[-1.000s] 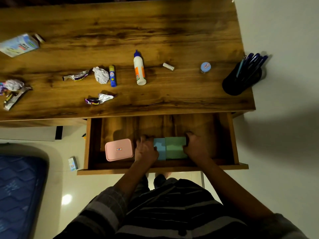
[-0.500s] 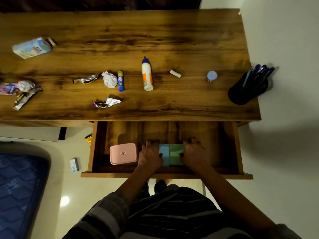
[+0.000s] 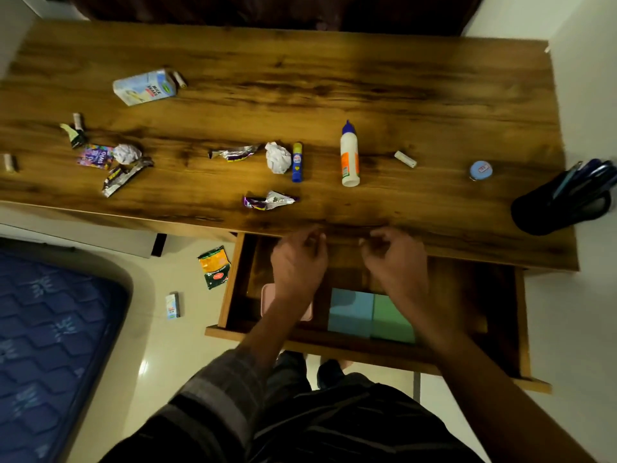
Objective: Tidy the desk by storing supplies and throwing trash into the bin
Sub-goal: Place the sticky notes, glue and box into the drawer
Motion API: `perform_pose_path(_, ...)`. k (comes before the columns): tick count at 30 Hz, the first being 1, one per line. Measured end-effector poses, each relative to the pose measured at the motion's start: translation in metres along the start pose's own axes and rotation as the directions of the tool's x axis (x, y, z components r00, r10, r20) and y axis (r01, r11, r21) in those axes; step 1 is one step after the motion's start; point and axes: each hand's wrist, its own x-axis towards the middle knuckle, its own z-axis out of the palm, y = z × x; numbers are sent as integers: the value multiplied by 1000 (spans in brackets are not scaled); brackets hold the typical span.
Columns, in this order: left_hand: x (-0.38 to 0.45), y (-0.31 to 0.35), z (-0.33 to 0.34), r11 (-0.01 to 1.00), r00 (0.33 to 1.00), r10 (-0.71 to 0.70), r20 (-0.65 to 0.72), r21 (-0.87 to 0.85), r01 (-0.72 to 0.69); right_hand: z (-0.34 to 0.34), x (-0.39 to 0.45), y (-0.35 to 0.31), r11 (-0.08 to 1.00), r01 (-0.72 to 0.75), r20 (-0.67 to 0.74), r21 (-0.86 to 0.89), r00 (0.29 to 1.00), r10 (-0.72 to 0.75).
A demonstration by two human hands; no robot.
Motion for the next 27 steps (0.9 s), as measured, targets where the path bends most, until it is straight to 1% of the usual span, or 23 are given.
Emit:
perform_pose_path(2,37,3,-9,999,997,-27,-70,24,28,-4,30,-23,997,-23,-50,71,998,27)
perform_pose_path(4,77,7,-16,998,996,-49,-79,40,52,-7,66,-44,994,-58,-94,97,993,67)
perform_pose_path(6,114,12,-21,990,995,-66,-74,118,75,-7,101,-63,993,-80,-128,92,988,91)
perform_pose_path(8,144,14,-23,967,993,-116,-32,226,120,-3,130,-76,991,-131,-140,40,981,136)
perform_pose_path(10,165,10,-20,939,986,-164,20,310,150,3,151,-83,980,-199,-118,2,973,198)
perform_pose_path(12,177,0,-13,921,986,-153,71,371,116,10,163,-83,970,-242,-83,-13,967,240)
perform_pose_path(15,187,-13,-3,916,981,-124,150,397,55,19,174,-80,955,-297,-73,17,952,297)
perform_pose_path(18,194,-20,6,907,975,-102,196,421,10,23,179,-75,956,-293,-57,-18,955,292)
perform_pose_path(20,198,-19,11,895,973,-107,205,445,5,23,179,-70,957,-291,-44,-6,956,290)
perform_pose_path(22,204,-19,14,881,971,-134,199,472,25,18,170,-67,959,-280,-58,27,958,282)
perform_pose_path(24,208,-14,17,880,966,-167,197,471,56,11,153,-62,970,-238,-69,47,968,241)
perform_pose_path(27,206,-6,20,907,960,-196,198,408,101,-3,116,-52,972,-183,-32,147,981,190)
